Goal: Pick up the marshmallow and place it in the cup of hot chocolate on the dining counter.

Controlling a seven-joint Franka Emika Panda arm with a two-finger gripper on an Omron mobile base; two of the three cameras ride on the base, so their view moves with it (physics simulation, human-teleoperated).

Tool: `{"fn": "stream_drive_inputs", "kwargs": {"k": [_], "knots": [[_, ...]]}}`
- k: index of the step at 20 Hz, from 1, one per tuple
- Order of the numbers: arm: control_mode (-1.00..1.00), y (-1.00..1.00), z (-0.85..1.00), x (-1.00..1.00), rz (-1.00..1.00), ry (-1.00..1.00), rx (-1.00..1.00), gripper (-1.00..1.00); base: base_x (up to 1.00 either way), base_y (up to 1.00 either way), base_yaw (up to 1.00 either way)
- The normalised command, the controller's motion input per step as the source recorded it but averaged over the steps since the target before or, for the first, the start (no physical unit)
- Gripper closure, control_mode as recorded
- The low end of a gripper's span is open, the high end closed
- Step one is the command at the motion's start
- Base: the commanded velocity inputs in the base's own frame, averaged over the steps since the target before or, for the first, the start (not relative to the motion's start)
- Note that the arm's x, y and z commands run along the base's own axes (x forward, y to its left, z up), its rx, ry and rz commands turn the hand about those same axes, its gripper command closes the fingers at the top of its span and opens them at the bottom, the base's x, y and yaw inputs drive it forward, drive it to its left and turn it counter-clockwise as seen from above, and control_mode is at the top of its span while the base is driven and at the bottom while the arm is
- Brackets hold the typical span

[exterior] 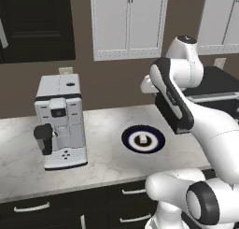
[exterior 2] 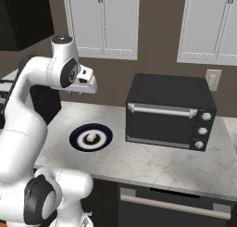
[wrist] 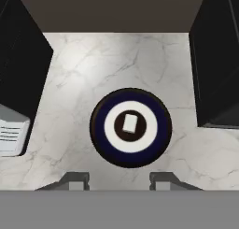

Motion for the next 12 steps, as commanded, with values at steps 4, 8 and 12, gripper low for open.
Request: {"fn": "stream_drive_inputs", "kwargs": {"k": [4, 8, 12], "knots": [[-1.0, 0.0, -0.08, -0.71, 0.0, -0.03, 0.0, -1.0, 0.0, 0.0, 0.0], [-1.0, 0.06, -0.27, -1.0, 0.0, 0.0, 0.0, -1.0, 0.0, 0.0, 0.0], [-1.0, 0.01, -0.46, -0.51, 0.0, 0.08, -0.04, -1.0, 0.0, 0.0, 0.0]]}}
